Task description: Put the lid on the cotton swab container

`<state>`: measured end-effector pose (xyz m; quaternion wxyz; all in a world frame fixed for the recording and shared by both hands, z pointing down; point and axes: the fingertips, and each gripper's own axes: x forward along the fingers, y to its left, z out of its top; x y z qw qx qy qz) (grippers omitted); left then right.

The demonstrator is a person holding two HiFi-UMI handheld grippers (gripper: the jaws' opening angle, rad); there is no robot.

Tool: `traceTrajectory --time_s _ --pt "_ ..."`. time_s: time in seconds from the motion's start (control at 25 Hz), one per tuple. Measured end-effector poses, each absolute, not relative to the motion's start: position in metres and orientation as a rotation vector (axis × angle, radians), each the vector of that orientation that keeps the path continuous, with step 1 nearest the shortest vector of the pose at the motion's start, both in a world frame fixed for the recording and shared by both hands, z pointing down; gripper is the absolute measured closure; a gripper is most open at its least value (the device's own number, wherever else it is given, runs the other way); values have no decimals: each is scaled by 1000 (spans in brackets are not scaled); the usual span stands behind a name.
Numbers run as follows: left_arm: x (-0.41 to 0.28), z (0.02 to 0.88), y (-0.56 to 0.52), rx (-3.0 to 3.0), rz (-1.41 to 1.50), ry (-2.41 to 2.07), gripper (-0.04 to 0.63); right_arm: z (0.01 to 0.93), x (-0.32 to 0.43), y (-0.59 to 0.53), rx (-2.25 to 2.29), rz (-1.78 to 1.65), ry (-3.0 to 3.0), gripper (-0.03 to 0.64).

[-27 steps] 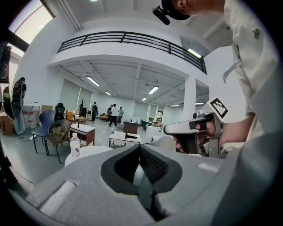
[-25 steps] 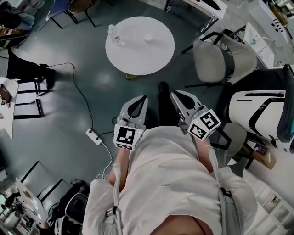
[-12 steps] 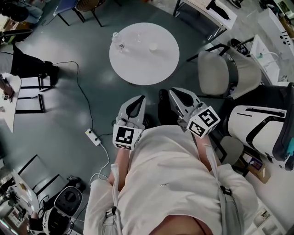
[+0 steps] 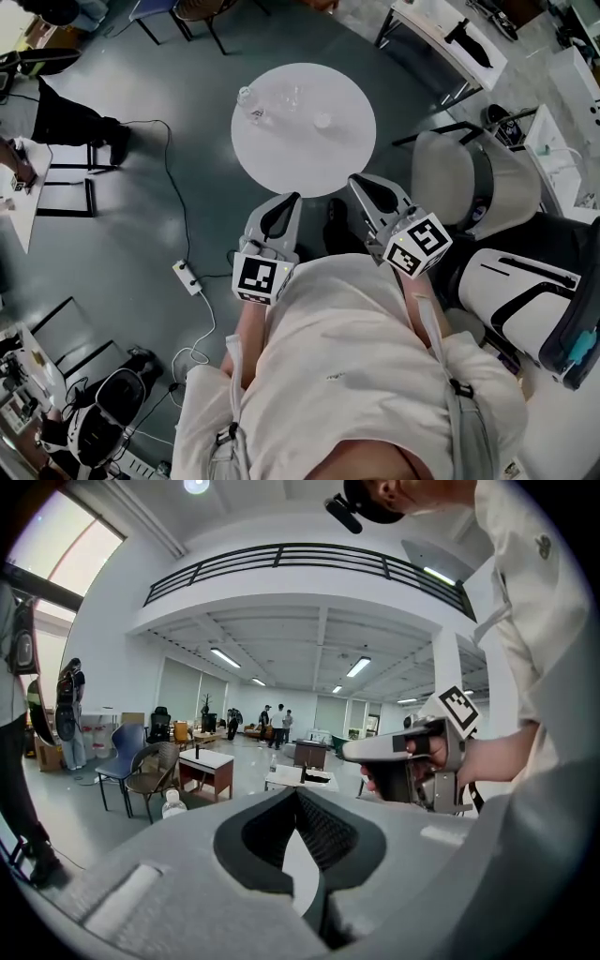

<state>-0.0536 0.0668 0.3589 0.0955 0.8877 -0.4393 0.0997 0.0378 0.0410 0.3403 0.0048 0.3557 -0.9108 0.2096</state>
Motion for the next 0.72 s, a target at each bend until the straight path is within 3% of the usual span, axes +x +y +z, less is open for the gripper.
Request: traceTrajectory --time_s 0.72 --pt "14 362 -1 2454 231 -1467 586 387 94 -41 905 654 -2774 611"
